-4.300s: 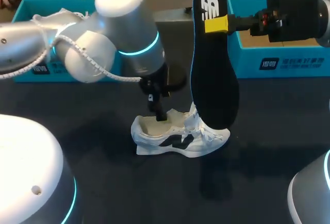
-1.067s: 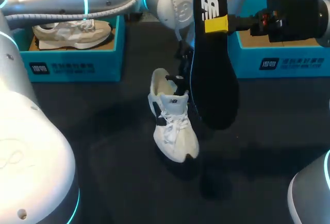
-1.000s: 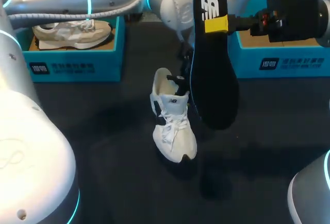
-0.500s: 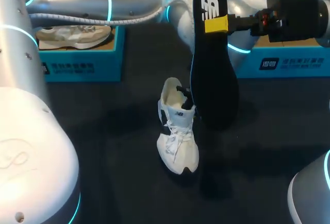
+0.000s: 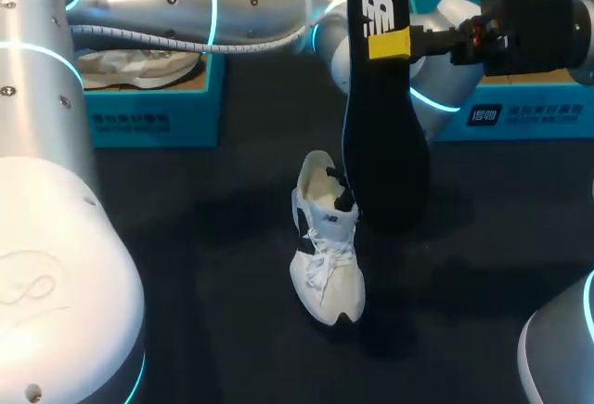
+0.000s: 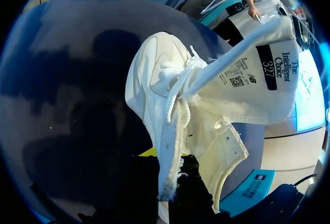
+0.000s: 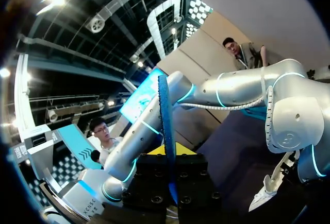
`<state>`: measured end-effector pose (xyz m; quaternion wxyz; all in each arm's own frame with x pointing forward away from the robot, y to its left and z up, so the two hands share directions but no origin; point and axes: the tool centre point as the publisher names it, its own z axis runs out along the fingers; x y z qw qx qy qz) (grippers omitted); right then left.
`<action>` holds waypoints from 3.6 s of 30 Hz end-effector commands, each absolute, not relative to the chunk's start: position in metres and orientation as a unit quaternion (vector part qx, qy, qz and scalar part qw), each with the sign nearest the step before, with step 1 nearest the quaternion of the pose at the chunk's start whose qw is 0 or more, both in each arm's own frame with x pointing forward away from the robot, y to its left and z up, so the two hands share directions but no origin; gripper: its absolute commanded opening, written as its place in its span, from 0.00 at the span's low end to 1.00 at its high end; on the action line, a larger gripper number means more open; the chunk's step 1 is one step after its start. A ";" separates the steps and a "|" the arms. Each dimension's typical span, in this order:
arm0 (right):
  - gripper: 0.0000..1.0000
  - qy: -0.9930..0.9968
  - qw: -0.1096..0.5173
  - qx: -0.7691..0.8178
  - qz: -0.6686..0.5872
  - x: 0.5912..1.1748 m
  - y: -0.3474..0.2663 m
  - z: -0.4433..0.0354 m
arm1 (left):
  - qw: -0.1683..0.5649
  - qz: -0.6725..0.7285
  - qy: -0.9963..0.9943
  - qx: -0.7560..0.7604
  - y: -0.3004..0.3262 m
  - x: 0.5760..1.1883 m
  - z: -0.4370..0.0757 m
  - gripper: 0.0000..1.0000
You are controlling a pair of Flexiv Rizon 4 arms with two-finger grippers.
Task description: Take the shoe out of the shoebox, open the shoe tongue, remove and reinsert the insole, then place the shoe into the shoebox
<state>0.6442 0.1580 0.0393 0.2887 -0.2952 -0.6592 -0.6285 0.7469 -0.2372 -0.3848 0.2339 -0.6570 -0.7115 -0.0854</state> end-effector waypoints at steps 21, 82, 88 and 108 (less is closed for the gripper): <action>0.00 -0.659 0.289 -0.296 -0.628 0.645 0.160 0.039 | 0.198 -0.055 -0.730 -0.652 -0.232 0.745 -0.376 1.00; 0.00 -0.582 0.262 -0.468 -0.611 0.677 0.081 0.031 | -0.114 0.115 -0.735 -0.658 -0.182 0.796 -0.197 1.00; 0.00 -0.575 0.271 -0.472 -0.612 0.697 0.077 0.027 | -0.231 0.231 -0.711 -0.622 -0.182 0.800 -0.177 1.00; 0.00 -0.527 0.415 -0.510 -0.538 0.803 0.078 0.004 | -0.415 0.387 -0.643 -0.515 -0.159 0.815 -0.108 1.00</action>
